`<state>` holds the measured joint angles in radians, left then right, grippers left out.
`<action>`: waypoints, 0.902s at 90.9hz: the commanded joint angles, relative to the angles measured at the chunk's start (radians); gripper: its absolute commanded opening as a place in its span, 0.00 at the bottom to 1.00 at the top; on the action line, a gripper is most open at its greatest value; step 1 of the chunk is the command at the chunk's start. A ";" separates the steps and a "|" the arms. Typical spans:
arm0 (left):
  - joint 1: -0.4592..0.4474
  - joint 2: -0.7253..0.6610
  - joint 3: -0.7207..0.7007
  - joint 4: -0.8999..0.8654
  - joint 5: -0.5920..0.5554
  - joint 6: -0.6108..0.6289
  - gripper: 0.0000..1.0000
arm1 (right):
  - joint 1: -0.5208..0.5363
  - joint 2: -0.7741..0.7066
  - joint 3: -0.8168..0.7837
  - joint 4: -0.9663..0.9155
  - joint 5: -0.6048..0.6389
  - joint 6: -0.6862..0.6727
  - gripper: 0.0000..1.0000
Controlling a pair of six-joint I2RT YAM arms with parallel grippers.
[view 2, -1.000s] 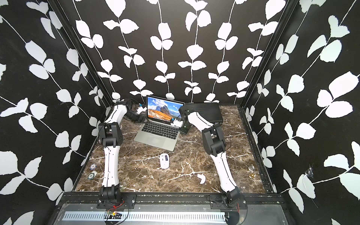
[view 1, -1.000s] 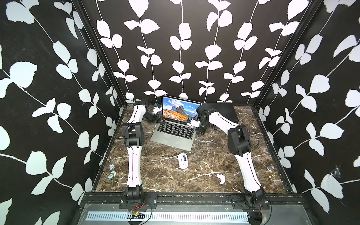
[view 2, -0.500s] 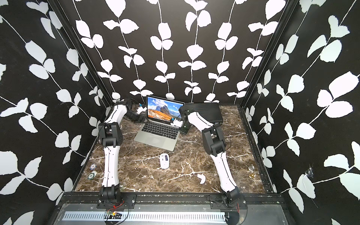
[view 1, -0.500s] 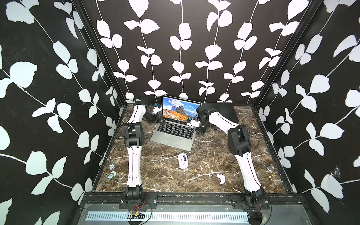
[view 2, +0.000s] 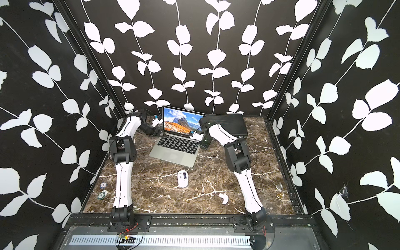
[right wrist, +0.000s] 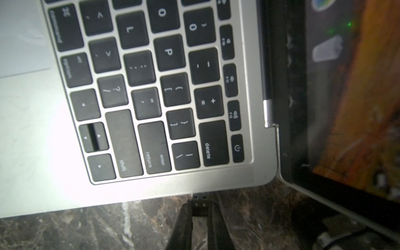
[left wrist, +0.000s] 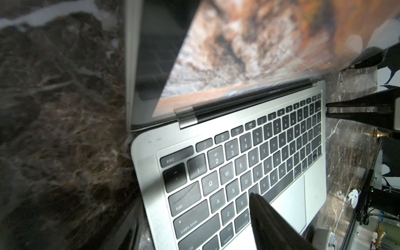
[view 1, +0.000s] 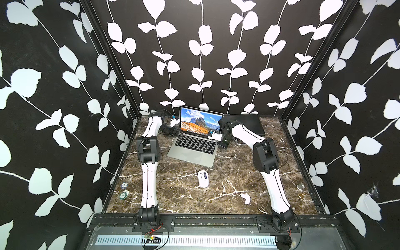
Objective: Insert the wireless mouse receiver into the laptop
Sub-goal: Insert the USB plug into the USB port.
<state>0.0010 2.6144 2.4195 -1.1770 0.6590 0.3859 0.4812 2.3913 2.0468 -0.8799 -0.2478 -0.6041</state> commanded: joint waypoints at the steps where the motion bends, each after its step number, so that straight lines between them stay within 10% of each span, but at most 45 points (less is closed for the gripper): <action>1: -0.019 0.022 0.008 -0.024 0.043 0.012 0.77 | 0.009 0.020 0.041 0.070 -0.039 -0.012 0.00; 82: -0.025 0.022 0.004 -0.038 0.046 0.041 0.75 | 0.000 0.076 0.206 -0.050 -0.081 0.007 0.00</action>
<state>0.0017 2.6164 2.4207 -1.1774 0.6579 0.4000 0.4641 2.4702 2.2143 -0.9882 -0.2630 -0.6060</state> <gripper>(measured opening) 0.753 0.130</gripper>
